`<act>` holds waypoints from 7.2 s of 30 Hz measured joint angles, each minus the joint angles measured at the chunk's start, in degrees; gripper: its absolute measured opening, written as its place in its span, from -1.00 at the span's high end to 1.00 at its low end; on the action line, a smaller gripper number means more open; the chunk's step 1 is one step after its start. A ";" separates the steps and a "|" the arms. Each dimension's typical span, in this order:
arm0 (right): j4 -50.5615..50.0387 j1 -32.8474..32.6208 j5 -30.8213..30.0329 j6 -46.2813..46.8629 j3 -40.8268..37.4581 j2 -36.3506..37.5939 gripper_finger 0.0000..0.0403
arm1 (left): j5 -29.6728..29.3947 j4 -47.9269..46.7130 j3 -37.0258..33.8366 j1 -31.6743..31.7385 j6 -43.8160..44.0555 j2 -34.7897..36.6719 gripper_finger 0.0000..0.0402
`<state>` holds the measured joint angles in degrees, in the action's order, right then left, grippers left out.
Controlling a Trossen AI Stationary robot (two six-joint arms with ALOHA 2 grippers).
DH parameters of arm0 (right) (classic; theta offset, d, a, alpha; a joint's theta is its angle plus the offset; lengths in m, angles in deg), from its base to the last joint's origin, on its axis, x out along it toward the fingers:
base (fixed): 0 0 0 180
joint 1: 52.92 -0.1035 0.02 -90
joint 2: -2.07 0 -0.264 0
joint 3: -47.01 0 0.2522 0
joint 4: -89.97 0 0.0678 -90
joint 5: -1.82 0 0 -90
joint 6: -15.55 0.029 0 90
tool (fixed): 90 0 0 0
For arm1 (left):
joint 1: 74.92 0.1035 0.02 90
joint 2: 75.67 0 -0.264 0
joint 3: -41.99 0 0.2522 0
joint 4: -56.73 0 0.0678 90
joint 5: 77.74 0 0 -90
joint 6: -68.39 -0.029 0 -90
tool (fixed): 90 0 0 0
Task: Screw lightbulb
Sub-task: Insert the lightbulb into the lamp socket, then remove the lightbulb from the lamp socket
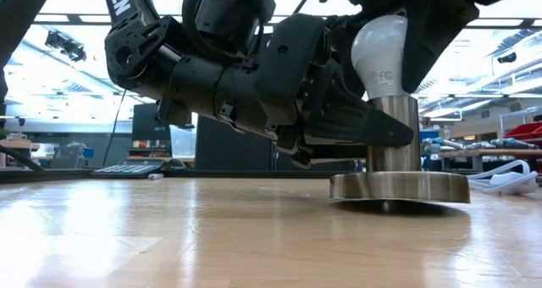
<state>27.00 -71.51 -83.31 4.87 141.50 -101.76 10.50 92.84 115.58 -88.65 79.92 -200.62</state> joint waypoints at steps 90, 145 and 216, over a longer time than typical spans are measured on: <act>-5.30 0.85 -5.35 11.44 3.32 -2.23 -0.34 | -8.63 -1.05 0.15 -0.20 0.92 0.13 0.06; -5.60 1.36 -5.50 -28.05 1.44 -1.80 -0.33 | -9.33 -1.04 -0.04 -0.59 -1.03 0.00 0.06; -17.55 1.88 -1.40 5.89 7.30 2.34 -0.71 | -8.43 -6.56 -0.11 -0.68 -0.85 3.04 -0.24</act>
<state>9.45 -69.63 -84.71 10.76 148.80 -99.42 2.06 86.27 115.47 -89.33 79.07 -197.58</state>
